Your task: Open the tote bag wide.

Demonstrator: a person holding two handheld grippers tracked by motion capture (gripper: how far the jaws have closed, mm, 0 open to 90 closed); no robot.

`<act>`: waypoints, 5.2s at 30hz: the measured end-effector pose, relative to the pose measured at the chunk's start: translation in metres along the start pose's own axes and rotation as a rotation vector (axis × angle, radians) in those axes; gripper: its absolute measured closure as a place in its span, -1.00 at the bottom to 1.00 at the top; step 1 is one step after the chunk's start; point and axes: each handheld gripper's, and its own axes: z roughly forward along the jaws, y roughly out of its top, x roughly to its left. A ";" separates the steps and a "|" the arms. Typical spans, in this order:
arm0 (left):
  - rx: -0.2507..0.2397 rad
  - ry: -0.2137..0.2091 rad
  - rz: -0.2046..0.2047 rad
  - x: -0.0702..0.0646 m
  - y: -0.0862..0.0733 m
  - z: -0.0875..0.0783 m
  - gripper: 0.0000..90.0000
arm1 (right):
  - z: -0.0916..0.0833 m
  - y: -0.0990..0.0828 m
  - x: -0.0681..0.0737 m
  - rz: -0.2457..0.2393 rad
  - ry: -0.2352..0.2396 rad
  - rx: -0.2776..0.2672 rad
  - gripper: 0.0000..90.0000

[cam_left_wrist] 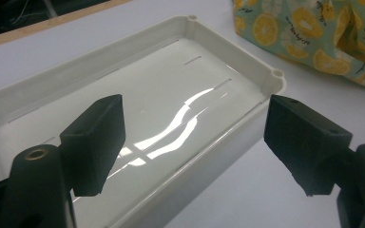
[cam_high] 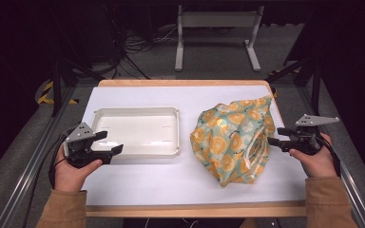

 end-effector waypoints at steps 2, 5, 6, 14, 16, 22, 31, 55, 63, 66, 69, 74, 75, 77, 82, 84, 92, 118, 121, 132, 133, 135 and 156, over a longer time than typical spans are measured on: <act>0.000 0.000 -0.007 0.000 0.000 0.000 -0.51 | 0.004 -0.002 -0.002 0.010 -0.022 0.026 -0.19; 0.002 0.003 -0.008 0.001 -0.001 -0.001 -0.51 | 0.009 -0.005 -0.005 0.030 -0.027 0.059 -0.21; 0.003 0.001 -0.014 0.001 -0.001 -0.001 -0.51 | 0.010 -0.006 -0.005 0.034 -0.028 0.067 -0.21; 0.006 0.001 -0.014 0.001 -0.001 0.000 -0.51 | 0.022 -0.010 -0.006 0.046 -0.037 0.122 -0.17; 0.007 0.002 -0.013 0.001 -0.001 0.000 -0.51 | 0.025 -0.011 -0.007 0.053 -0.041 0.138 -0.15; 0.009 0.002 -0.014 0.001 -0.001 0.000 -0.51 | 0.034 -0.017 -0.010 0.074 -0.047 0.186 -0.04; 0.012 0.006 -0.012 0.002 -0.002 0.001 -0.51 | 0.040 -0.021 -0.011 0.089 -0.033 0.206 0.16; 0.015 0.000 -0.033 0.003 -0.004 0.003 -0.51 | 0.032 -0.017 -0.009 0.067 -0.020 0.206 1.00; 0.023 -0.002 -0.026 0.004 -0.004 0.005 -0.53 | 0.014 -0.007 -0.003 0.053 -0.018 0.157 1.00; 0.026 -0.006 -0.029 0.004 -0.004 0.006 -0.53 | 0.006 -0.002 0.000 0.032 -0.027 0.132 1.00; 0.030 -0.008 -0.035 0.003 -0.004 0.007 -0.53 | -0.001 0.002 0.002 0.022 -0.028 0.103 1.00; 0.029 -0.008 -0.026 0.003 -0.004 0.007 -0.53 | -0.011 0.007 0.006 0.013 -0.012 0.050 1.00; 0.029 -0.008 -0.026 0.003 -0.004 0.007 -0.53 | -0.014 0.009 0.007 0.010 -0.006 0.037 1.00; 0.030 -0.007 -0.025 0.003 -0.004 0.007 -0.53 | -0.019 0.012 0.010 0.005 0.001 0.005 1.00; 0.031 -0.014 -0.026 0.002 -0.004 0.008 -0.53 | -0.029 0.018 0.018 -0.017 0.024 -0.064 1.00; 0.030 -0.022 -0.024 0.002 -0.004 0.009 -0.54 | -0.031 0.020 0.020 -0.027 0.030 -0.087 1.00; 0.018 -0.043 -0.015 0.001 -0.004 0.011 -0.56 | -0.037 0.023 0.025 -0.036 0.057 -0.161 1.00; -0.131 -0.181 0.053 -0.012 0.000 0.011 -0.61 | -0.024 0.023 0.037 -0.067 0.140 -0.322 1.00; -0.129 -0.193 0.045 -0.012 -0.001 0.012 -0.59 | -0.019 0.022 0.038 -0.068 0.137 -0.313 1.00; -0.111 -0.202 0.059 -0.013 -0.001 0.015 -0.53 | -0.004 0.021 0.042 -0.071 0.133 -0.286 1.00; -0.111 -0.200 0.061 -0.013 -0.001 0.016 -0.53 | -0.003 0.021 0.043 -0.069 0.135 -0.287 1.00; -0.114 -0.204 0.055 -0.012 -0.002 0.016 -0.53 | -0.002 0.022 0.043 -0.070 0.151 -0.289 0.99; -0.107 -0.185 0.052 -0.011 -0.004 0.018 -0.55 | 0.019 0.027 0.049 0.010 0.346 -0.264 0.33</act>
